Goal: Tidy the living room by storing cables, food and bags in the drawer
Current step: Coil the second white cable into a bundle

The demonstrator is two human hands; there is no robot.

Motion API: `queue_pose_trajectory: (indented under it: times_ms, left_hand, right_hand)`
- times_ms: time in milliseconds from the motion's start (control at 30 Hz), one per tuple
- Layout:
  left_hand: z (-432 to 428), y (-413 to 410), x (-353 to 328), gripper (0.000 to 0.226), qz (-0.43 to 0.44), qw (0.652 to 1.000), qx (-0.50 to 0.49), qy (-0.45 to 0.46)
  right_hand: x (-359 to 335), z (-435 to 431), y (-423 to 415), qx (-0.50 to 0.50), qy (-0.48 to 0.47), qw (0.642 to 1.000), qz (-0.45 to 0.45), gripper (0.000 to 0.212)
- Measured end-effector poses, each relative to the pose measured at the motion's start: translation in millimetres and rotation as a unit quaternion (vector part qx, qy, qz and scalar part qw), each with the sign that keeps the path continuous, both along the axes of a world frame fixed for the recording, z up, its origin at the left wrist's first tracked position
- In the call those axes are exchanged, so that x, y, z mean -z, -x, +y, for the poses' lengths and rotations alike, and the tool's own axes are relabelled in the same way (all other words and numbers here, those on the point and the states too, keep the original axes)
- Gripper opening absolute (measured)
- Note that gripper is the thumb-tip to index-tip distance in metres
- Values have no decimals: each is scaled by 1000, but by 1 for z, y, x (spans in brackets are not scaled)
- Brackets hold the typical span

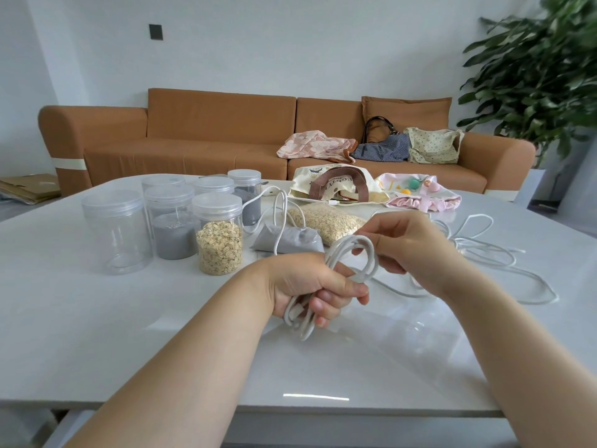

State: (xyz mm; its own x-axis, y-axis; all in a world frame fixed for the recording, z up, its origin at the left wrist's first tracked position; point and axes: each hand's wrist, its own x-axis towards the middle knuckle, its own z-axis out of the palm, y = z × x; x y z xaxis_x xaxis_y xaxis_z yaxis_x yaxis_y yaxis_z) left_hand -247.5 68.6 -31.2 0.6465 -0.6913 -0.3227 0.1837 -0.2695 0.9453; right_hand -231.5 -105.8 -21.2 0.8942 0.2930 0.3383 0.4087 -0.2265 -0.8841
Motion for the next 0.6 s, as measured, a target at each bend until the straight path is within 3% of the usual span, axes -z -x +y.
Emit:
queue_pose_trajectory:
  times_ms: [200, 333, 467, 600]
  left_hand:
    - [-1, -3, 1, 27, -5, 998, -57, -16]
    - [-3, -4, 2, 34, -1, 996, -85, -13]
    - [-3, -5, 3, 37, 0, 994, -113, -9]
    - [-6, -5, 3, 42, 3, 993, -115, -9]
  right_hand:
    - [-1, 0, 1, -8, -15, 999, -28, 18]
    - [-2, 3, 4, 15, 51, 996, -75, 14]
    - [1, 13, 7, 63, 53, 992, -97, 32]
    - [2, 19, 11, 122, 49, 985, -114, 34]
